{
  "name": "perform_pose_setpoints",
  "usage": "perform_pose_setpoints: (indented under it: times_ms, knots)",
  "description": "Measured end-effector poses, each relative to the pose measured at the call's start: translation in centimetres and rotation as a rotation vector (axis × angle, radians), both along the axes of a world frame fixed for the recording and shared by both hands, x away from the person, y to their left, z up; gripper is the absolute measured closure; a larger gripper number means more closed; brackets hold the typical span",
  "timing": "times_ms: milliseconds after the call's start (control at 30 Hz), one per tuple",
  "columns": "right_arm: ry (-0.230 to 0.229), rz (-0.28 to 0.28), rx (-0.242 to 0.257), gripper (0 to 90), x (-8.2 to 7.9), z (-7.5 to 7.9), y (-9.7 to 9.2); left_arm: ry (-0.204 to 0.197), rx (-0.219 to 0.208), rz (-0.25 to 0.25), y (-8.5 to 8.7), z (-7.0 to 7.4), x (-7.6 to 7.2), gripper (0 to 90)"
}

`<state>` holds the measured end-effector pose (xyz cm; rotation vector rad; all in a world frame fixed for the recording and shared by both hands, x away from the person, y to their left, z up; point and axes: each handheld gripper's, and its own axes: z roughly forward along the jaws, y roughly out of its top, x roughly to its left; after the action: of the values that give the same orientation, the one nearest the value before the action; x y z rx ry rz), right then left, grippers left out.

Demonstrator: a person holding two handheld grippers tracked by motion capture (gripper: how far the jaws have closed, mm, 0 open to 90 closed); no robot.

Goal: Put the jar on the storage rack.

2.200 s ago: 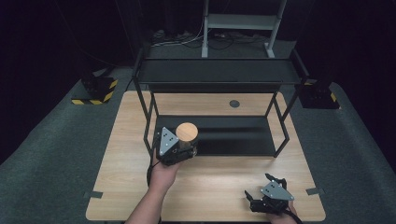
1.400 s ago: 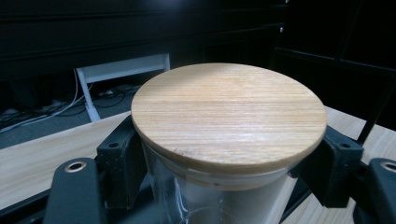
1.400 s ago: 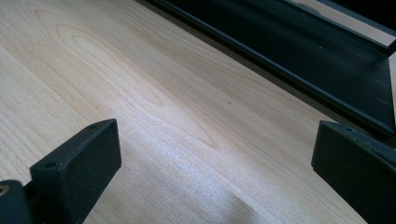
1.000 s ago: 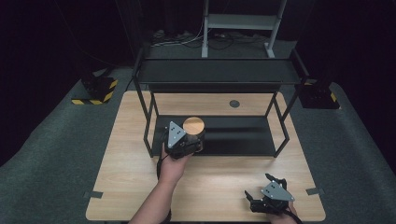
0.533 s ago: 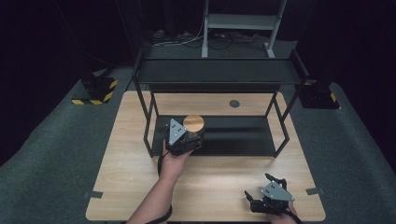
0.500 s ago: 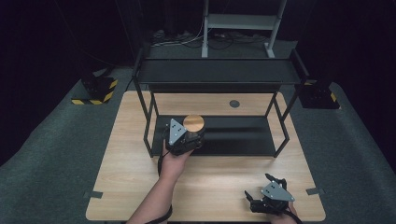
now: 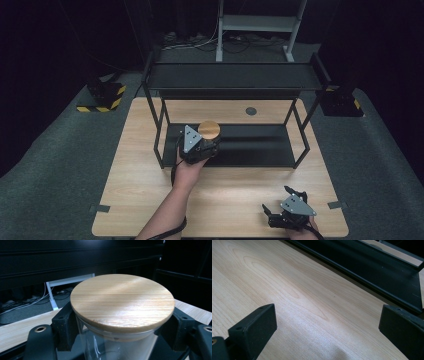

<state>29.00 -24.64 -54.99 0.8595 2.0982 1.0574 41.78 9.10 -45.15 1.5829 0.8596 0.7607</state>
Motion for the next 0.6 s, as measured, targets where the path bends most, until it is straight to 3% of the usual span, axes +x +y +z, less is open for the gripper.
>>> perform_pose_setpoints:
  times_ms: [600]
  knots:
    - [0.001,0.002,0.0,0.6,-0.01,0.0,0.0,0.007,-0.002,0.006,-0.52,-0.84,0.96,26.4]
